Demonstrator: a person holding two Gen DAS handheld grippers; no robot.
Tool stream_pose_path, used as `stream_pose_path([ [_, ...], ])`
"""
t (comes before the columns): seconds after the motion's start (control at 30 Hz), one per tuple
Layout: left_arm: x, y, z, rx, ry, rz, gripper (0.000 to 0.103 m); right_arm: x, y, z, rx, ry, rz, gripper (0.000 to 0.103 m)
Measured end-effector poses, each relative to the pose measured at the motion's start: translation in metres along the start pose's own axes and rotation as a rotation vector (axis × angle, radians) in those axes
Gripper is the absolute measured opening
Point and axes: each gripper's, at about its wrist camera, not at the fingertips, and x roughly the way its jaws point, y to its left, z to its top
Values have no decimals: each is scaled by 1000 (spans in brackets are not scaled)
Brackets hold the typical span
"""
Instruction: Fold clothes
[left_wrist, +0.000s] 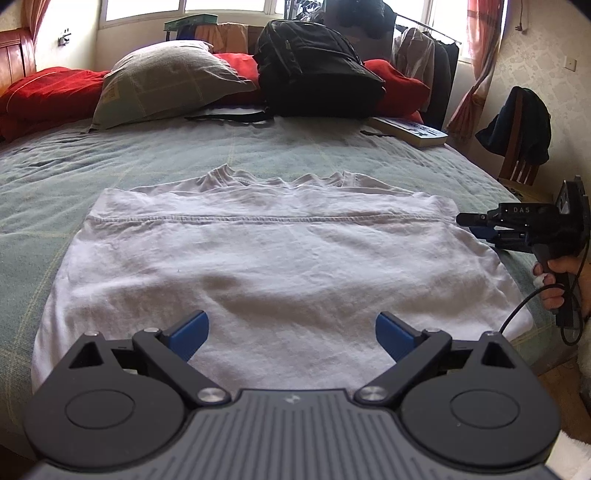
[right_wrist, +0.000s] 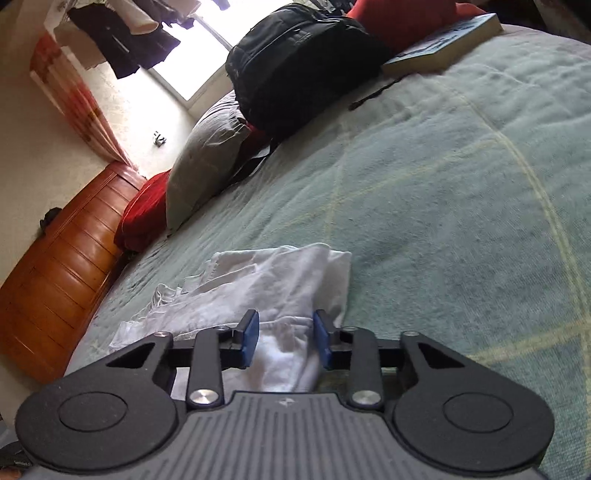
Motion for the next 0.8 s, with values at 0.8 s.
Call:
stream_pose_path([
  [0.8,-9,2,-3,-10,-23,-11,98,-22,46,2,-194,-87,-219,18],
])
